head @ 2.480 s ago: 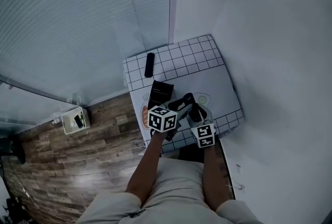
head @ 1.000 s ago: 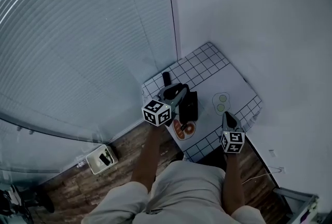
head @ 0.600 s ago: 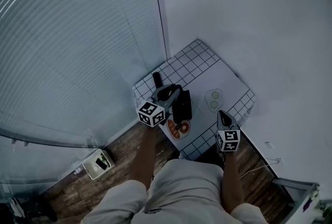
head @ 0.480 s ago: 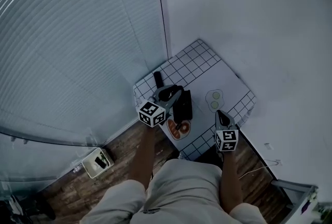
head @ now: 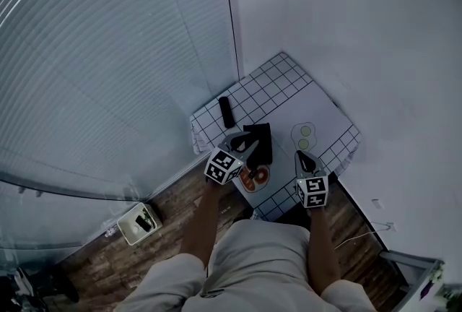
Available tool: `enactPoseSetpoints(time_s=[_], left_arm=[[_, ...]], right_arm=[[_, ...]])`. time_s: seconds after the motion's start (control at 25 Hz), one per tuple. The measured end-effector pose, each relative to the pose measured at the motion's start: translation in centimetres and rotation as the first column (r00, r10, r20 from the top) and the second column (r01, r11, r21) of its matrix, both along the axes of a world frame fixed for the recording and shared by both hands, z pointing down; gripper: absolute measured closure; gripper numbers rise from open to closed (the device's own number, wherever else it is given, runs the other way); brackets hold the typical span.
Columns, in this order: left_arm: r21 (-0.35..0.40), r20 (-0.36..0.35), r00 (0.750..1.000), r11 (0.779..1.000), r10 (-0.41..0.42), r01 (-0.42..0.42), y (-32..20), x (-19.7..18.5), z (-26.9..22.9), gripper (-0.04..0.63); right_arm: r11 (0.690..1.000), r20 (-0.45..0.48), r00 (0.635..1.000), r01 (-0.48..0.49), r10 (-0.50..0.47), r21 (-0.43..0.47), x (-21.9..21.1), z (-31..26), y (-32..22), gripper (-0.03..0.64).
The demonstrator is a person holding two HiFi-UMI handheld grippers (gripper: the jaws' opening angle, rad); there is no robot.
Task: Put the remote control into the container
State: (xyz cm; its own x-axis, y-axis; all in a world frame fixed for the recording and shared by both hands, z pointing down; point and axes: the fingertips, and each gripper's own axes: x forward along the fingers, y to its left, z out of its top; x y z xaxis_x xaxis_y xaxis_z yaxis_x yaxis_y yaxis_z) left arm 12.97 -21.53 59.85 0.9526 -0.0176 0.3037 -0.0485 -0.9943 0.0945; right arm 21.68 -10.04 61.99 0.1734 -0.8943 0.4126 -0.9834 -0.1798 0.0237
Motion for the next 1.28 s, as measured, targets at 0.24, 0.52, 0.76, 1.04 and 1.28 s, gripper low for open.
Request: enactPoseSetpoints(time_s=[0.24,0.52,0.76,1.04,1.28], left_arm=[[0.003,-0.073,0.987,0.989,-0.146,0.146,-1.1,-1.7,-2.5,0.497],[-0.028,-0.085,0.946,0.949,-0.314,0.313,-0.7,-8.0,-3.2,0.497],[-0.038,0.000,0.917,0.916,-0.400,0.399,2.4,-11.8,-0.3,0.497],[-0.048,0.100,0.881,0.882,-0.463,0.469,6.8,-14.0,2.9,0.497],[-0.024,0.107,0.895,0.898,-0.434,0.439,9.8,-12.8,1.8,0.497]], right_arm=[[1.000,0.051,0.998,-0.029,0.029,0.009,0.3,0.3,-0.5,0.614],[0.999,0.071,0.997,-0.024,0.021,0.031,-2.3,0.5,-2.3,0.614],[1.000,0.079,0.997,0.006,-0.008,0.017,-6.2,1.6,-1.8,0.614],[0.997,0.063,0.995,0.074,-0.073,-0.013,-9.4,3.5,0.9,0.614],[0.997,0.092,0.993,0.081,-0.080,-0.009,-10.9,2.2,4.8,0.413]])
